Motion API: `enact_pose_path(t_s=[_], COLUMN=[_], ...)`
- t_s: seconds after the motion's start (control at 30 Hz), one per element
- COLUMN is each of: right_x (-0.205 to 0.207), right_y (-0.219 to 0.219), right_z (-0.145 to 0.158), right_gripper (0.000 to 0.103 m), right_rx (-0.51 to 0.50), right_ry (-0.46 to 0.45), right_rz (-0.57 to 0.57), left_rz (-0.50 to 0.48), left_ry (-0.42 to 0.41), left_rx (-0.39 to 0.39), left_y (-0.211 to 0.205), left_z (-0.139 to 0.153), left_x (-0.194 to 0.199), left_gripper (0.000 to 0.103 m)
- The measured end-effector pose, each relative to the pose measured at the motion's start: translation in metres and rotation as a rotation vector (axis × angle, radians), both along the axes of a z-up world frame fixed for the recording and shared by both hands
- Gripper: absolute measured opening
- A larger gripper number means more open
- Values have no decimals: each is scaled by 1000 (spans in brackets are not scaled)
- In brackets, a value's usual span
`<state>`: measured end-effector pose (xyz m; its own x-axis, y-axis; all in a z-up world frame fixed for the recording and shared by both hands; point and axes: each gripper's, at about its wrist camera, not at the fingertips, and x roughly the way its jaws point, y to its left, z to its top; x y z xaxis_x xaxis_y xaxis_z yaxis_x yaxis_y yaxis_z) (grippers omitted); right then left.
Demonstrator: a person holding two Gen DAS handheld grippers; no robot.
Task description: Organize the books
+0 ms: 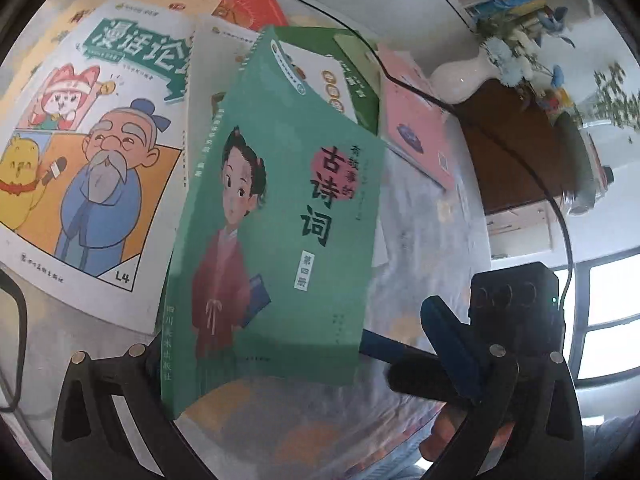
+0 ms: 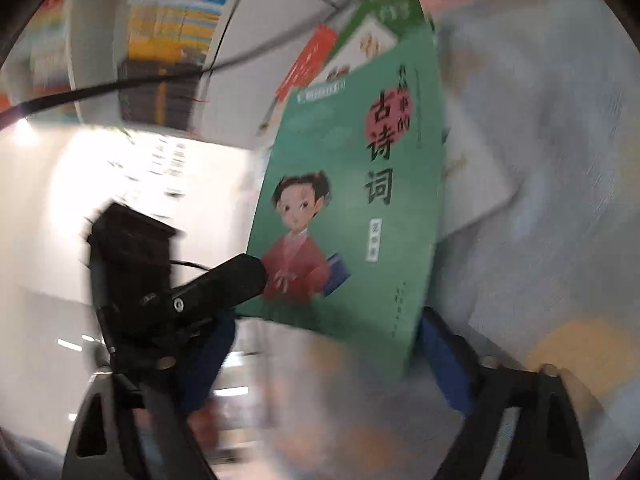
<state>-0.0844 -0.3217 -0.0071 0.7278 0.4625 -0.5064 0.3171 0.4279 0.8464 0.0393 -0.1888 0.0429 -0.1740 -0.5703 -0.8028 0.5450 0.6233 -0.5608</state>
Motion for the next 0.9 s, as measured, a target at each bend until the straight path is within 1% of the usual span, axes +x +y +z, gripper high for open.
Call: enact_pose_path(t_s=[0.03,0.07,0.1,0.13,0.17,0.2,0.23,0.27,0.3,0.37,0.4,0.43,0.47,0.5,0.53,0.57,0.63,0.67,0.7,0.73,0.77,0.8,0.83,0.9], right_x=[-1,-3,-6,-8,-10,-9,-9,-6,-3,3,6,8,12,13,8,8,4,5,2,1,-2,-4,-11,-11], right_y=[2,5,7,8,10,11,14,19,25,36,38,41,43,45,42,45,48,50,55,60,65,66,65,68], right_z=[-2,-3,-4,-6,-7,-6,-3,2,8,17,19,22,25,28,29,31,34,39,43,47,53,57,61,67], right_gripper=[85,76,69,54,44,40,34,32,32,32,32,32,32,32,32,32,32,32,32,31,27,25,25,25], right_rx=[9,-3,-5,-6,-26,-61,-121,-194,-265,-354,-372,-385,-401,-431,-457,-473,-482,-494,-520,-554,-584,-589,-568,-585], right_ry=[1,-4,-2,10,28,45,65,84,98,116,122,124,129,143,152,155,145,139,131,119,96,72,39,40], right_rz=[-14,-27,-32,-36,-43,-43,-29,-1,26,58,67,73,79,91,102,113,120,118,112,104,94,88,83,85], left_rz=[-1,11,24,40,51,55,47,31,9,-8,6,26,45,59,66,61,37,28,23,13,20,30,32,27], left_ry=[-15,-24,-17,8,28,38,29,9,-29,-47,-31,-17,-10,-17,-42,-74,-136,-151,-166,-168,-164,-172,-182,-207], left_rx=[9,26,32,28,21,16,22,40,77,103,90,81,74,70,69,67,68,61,48,30,0,-15,-18,-22], left_y=[3,8,15,29,30,30,27,25,19,17,20,24,28,32,35,38,38,39,39,40,43,45,47,47], left_z=[1,1,2,1,-2,-2,-3,-3,-3,-3,-4,-5,-4,-3,1,5,17,21,25,27,30,32,34,38], left_x=[0,3,12,15,20,21,22,21,14,6,3,2,1,-1,-3,-7,-14,-15,-16,-17,-17,-16,-16,-18], left_gripper=[101,101,101,101,101,101,98,96,93,91,89,84,81,76,71,69,58,55,45,29,28,26,26,26])
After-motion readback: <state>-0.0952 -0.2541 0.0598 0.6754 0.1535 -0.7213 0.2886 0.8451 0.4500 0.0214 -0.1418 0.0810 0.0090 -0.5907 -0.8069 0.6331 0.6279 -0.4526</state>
